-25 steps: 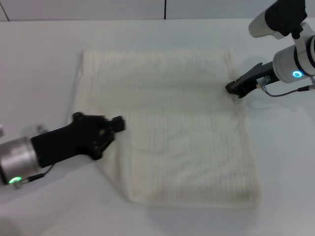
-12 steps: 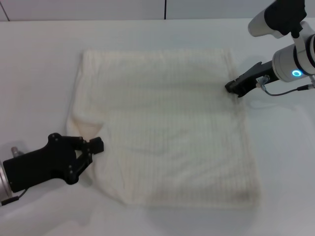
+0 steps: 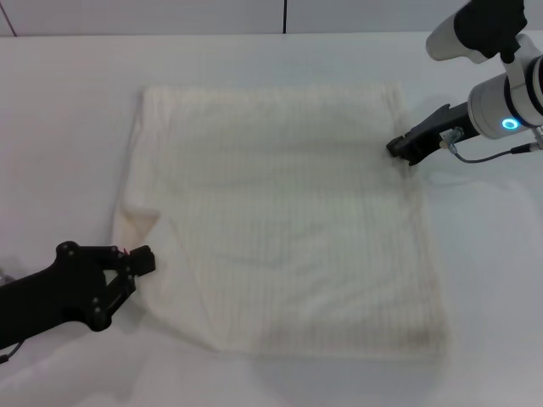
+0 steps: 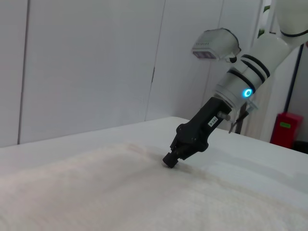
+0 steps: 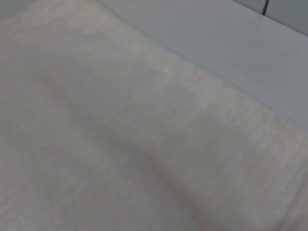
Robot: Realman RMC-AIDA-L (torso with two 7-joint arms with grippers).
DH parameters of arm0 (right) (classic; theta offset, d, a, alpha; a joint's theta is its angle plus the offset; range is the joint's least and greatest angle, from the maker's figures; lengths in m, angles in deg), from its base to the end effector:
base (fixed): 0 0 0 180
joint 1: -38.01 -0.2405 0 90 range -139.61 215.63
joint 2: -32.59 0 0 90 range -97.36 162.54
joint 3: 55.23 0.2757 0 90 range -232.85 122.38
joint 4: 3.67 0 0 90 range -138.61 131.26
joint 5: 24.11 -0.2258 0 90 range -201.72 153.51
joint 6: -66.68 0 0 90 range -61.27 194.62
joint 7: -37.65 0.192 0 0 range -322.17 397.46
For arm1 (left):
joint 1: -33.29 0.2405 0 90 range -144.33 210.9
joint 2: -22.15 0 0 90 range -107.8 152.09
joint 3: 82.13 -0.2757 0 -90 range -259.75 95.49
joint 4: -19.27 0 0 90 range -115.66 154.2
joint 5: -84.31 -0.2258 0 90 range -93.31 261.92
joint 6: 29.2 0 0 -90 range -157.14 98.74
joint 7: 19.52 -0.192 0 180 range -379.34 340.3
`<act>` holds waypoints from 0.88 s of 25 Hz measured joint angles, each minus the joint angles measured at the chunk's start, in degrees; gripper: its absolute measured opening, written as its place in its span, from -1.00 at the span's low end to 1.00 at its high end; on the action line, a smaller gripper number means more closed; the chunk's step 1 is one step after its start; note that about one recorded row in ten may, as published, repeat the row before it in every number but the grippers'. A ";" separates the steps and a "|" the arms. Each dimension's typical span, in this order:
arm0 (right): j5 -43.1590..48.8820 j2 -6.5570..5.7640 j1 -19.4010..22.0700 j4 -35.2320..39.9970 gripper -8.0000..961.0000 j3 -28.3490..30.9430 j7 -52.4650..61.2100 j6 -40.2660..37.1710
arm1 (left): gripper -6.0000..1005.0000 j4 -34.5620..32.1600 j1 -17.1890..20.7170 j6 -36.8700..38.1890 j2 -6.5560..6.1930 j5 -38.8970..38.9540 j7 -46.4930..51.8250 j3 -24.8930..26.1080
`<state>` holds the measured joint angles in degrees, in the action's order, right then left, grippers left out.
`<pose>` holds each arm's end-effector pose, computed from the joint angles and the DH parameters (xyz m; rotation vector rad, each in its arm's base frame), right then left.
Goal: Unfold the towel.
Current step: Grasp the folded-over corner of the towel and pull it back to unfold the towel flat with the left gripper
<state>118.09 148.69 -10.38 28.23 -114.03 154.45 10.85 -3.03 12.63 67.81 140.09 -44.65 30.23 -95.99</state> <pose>0.2768 0.4774 -0.0769 -2.5131 0.8302 -0.2194 -0.3423 0.2741 -0.0583 -2.5707 -0.5361 -0.8103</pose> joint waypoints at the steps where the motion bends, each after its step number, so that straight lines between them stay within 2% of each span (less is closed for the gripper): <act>1: 0.00 0.00 -0.02 0.00 -0.98 0.00 0.00 0.02 | -0.92 -0.05 0.18 0.09 0.00 0.01 -0.01 0.01; 13: 0.00 0.00 -0.49 -0.35 -0.99 0.00 0.06 0.73 | -0.91 -0.55 4.05 2.37 0.00 2.59 -2.43 0.11; 22: 1.40 0.00 -1.06 -0.79 -0.98 0.00 0.18 1.22 | -0.91 -0.38 4.58 2.98 0.00 2.84 -2.45 0.06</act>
<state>119.50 148.69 -11.44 27.44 -114.03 154.64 12.07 -3.41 17.20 70.79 140.09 -41.81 27.78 -95.94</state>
